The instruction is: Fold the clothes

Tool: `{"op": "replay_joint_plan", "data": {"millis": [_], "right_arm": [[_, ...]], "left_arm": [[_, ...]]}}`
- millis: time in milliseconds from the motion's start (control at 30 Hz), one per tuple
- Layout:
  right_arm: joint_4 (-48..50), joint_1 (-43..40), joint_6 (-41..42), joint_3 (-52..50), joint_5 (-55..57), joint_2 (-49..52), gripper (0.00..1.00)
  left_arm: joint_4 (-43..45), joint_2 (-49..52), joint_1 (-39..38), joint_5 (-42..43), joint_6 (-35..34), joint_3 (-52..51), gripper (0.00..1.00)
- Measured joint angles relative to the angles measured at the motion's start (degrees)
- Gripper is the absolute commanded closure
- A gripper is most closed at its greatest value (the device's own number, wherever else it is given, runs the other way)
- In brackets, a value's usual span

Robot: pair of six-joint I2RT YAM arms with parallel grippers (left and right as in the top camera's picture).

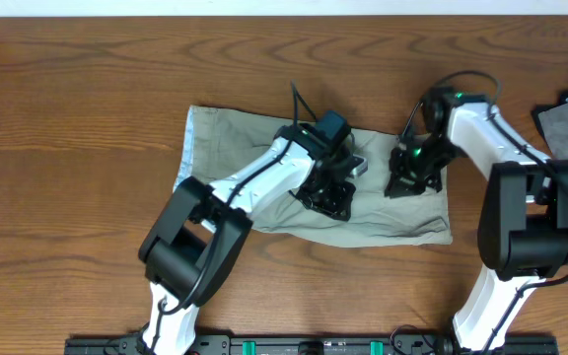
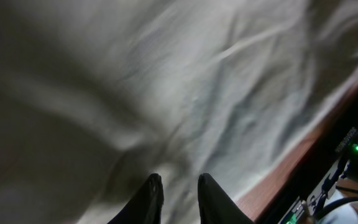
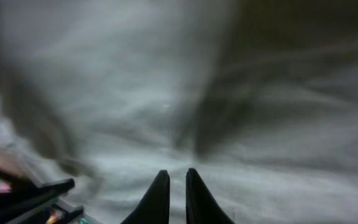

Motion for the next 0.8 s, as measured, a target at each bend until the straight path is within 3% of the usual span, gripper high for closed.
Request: {"op": "replay_joint_plan", "data": {"millis": [333,533,700,800], "right_arm": [[19.2,-1.6,15.7,-8.5,-5.3,-2.4,0.92],[30.2,-7.7,23.0,-8.8,-9.6,-1.3,0.92],[38.7,-14.6,25.3,-8.9,-10.1,-0.7,0.92],[45.7,-18.1,22.2,-9.2,-14.7,-0.5,0.89]], "left_arm": [[-1.2,0.2,1.4,-0.7,-2.0,-0.4,0.79],[-1.4,0.2,1.0,-1.0,-2.0,-0.5,0.8],[-2.0,0.2,1.0,-1.7,-2.3,-0.6,0.87],[-2.1,0.2,1.1,-2.0,-2.2,-0.6,0.86]]}}
